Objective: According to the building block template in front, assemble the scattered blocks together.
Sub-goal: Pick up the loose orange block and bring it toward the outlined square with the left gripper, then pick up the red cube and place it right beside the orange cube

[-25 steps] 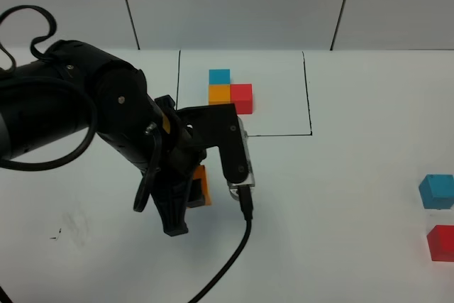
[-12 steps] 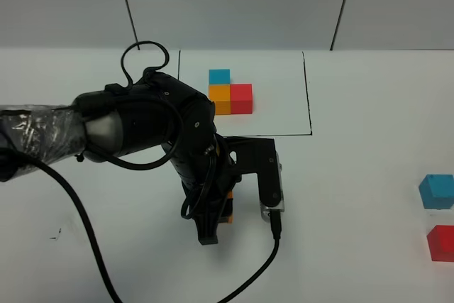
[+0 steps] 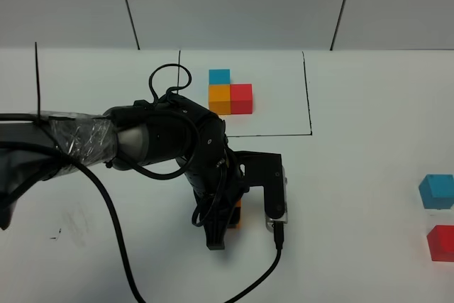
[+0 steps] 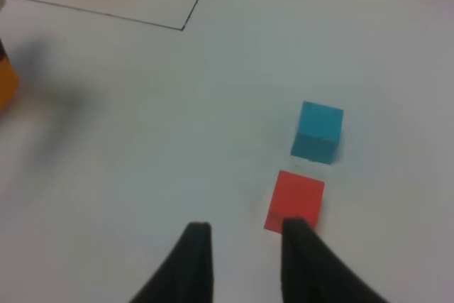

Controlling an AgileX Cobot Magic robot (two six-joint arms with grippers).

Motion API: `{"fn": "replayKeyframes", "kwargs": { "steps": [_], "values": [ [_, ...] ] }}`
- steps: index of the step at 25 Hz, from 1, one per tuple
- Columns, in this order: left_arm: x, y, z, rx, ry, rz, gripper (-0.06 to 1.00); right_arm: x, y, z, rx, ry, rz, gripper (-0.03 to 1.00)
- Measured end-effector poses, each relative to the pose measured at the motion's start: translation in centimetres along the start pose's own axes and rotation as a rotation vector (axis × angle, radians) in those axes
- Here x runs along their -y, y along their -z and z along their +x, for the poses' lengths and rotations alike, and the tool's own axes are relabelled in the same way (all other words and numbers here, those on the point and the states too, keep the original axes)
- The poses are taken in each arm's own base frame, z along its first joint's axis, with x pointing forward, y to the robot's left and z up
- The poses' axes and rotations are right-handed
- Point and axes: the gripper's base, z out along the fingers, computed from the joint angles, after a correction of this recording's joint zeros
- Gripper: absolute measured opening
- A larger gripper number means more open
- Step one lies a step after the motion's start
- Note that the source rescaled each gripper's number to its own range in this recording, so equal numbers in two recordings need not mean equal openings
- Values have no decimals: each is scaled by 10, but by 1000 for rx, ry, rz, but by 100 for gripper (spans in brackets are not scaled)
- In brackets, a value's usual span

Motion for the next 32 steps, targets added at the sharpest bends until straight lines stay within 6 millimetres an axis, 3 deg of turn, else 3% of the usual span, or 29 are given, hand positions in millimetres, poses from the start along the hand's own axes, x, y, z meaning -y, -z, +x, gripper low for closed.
{"fn": "replayKeyframes", "kwargs": {
  "steps": [12, 14, 19, 21, 23, 27, 32],
  "values": [
    [0, -2, 1, -6, -4, 7, 3, 0, 0, 0, 0, 0, 0, 0],
    [1, -2, 1, -10, -5, 11, 18, 0, 0, 0, 0, 0, 0, 0],
    [1, 4, 0, -6, -8, 6, 80, 0, 0, 0, 0, 0, 0, 0],
    [2, 18, -3, 14, -16, -17, 95, 0, 0, 0, 0, 0, 0, 0],
    [3, 37, -6, 35, -29, -43, 100, 0, 0, 0, 0, 0, 0, 0],
    [10, 89, -5, 71, -38, -85, 98, 0, 0, 0, 0, 0, 0, 0],
    [26, 159, 17, 10, -28, -169, 80, 0, 0, 0, 0, 0, 0, 0]
  ]
}}
